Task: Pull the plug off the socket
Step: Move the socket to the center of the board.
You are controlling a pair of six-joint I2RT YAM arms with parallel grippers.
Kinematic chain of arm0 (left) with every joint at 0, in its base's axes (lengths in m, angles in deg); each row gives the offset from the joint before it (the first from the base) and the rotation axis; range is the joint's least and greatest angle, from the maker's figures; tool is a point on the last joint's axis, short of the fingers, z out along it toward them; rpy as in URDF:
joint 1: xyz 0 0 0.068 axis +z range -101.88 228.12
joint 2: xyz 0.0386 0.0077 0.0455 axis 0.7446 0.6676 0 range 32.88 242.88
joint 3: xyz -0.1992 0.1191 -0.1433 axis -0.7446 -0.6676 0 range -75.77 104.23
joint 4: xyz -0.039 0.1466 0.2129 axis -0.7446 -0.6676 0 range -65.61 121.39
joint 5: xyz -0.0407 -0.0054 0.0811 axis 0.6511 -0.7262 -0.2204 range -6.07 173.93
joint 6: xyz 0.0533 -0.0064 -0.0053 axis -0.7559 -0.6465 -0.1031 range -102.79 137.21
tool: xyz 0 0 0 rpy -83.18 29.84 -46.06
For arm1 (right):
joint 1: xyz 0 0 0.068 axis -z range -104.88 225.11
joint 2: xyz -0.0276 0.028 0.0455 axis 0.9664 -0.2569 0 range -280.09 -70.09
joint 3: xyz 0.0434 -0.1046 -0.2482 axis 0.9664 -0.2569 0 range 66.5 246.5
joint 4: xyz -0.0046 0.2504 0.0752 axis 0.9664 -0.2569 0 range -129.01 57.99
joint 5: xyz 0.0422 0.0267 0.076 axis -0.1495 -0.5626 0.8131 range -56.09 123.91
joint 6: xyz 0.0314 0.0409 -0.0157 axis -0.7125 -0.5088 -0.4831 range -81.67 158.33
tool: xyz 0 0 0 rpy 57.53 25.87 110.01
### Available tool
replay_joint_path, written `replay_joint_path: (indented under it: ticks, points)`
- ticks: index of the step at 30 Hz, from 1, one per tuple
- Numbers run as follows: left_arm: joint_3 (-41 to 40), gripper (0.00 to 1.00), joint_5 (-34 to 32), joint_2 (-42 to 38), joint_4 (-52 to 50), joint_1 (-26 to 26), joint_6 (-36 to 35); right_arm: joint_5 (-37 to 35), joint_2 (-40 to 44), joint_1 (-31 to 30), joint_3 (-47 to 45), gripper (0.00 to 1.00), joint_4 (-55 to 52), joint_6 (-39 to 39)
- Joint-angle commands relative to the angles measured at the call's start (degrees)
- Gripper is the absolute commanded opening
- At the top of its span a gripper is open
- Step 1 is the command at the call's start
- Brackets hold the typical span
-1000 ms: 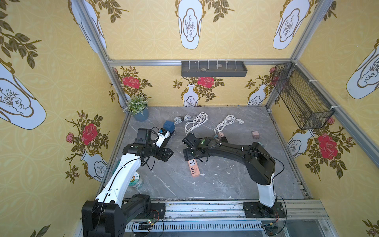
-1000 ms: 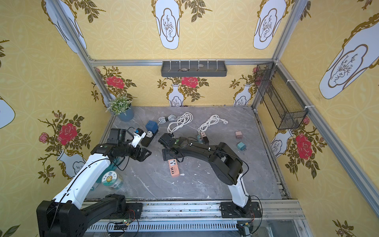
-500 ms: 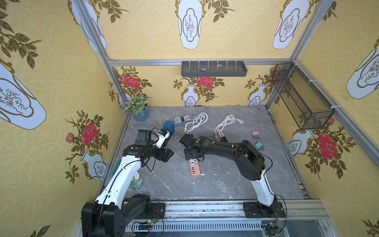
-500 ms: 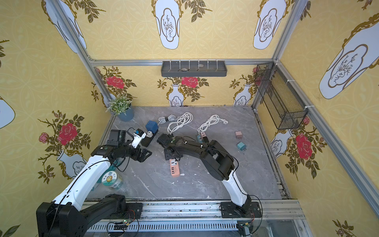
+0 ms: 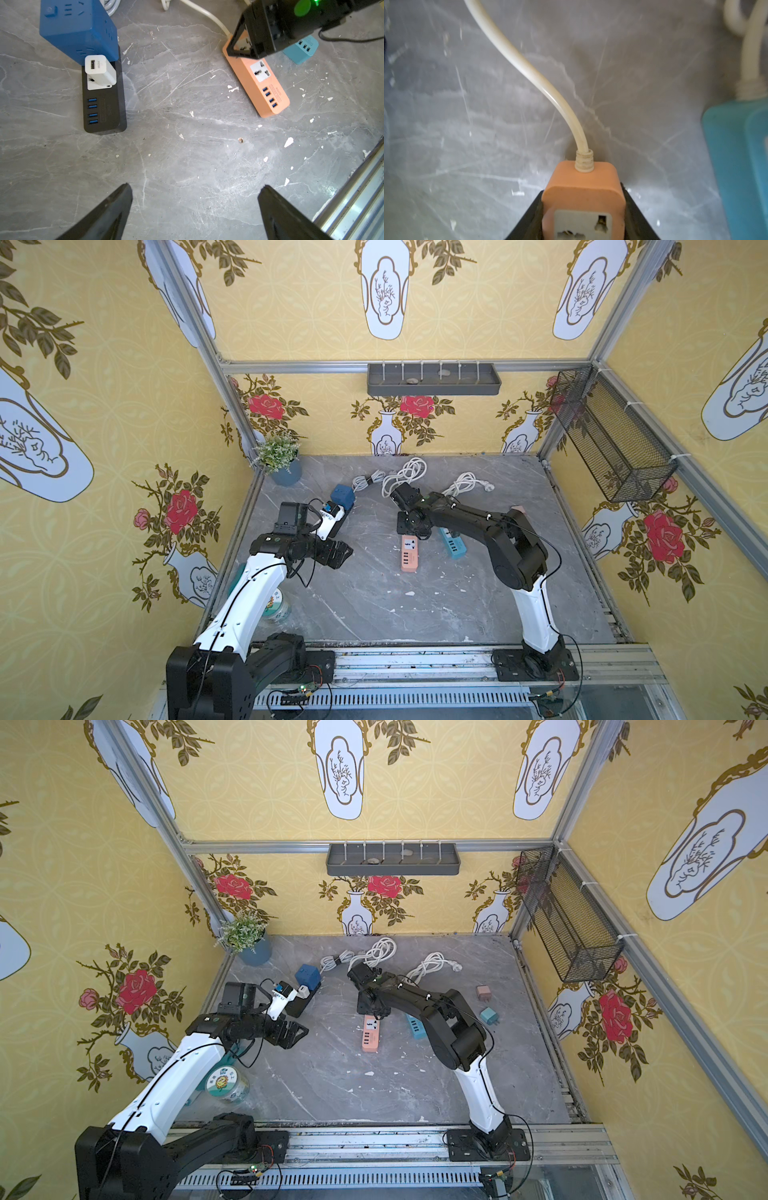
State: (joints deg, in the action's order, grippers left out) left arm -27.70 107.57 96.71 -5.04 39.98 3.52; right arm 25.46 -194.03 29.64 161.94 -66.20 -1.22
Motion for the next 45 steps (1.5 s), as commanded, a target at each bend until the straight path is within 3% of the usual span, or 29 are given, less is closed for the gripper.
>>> replay_joint_path:
  ticks: [1, 8, 12, 15, 17, 22, 33, 39, 45]
  points:
    - [-0.3, 1.0, 1.0, 0.3, 0.7, 0.1, -0.5, -3.4, -2.0, 1.5, 3.4, 0.35, 0.3, -1.6]
    - [-0.2, 1.0, 1.1, 0.1, 0.6, 0.0, -0.4, -5.4, -8.0, 3.2, 12.5, 0.45, -3.5, -1.1]
    - [-0.2, 1.0, 1.4, 0.0, 0.6, 0.0, -0.5, -3.2, -8.9, 2.0, 14.5, 0.65, -3.9, 0.3]
    - [-0.3, 1.0, 1.7, 0.2, 0.6, 0.1, -0.5, -3.7, -7.7, 0.3, 15.3, 0.88, -4.7, 1.6]
    - [-0.2, 1.0, 1.8, 0.3, 0.5, 0.0, -0.5, -4.1, -6.1, -0.6, 15.3, 0.94, -5.5, 2.1]
    - [-0.1, 1.0, 2.1, 0.4, 0.2, 0.0, -0.7, -2.8, 1.6, -0.7, 9.1, 0.94, -4.5, 2.5]
    - [0.0, 1.0, 2.3, 0.7, 0.1, -0.1, -0.8, -6.4, 26.2, 3.2, -19.0, 0.93, -3.1, 0.0]
    - [-0.1, 1.0, 1.9, 0.5, 0.3, -0.4, -0.8, -4.2, 31.4, 6.4, -30.0, 0.91, -1.0, -0.5]
    - [-0.1, 1.0, 1.9, 0.7, 0.3, -0.5, -0.9, -4.1, 30.9, 6.8, -35.3, 0.88, 2.9, 0.7]
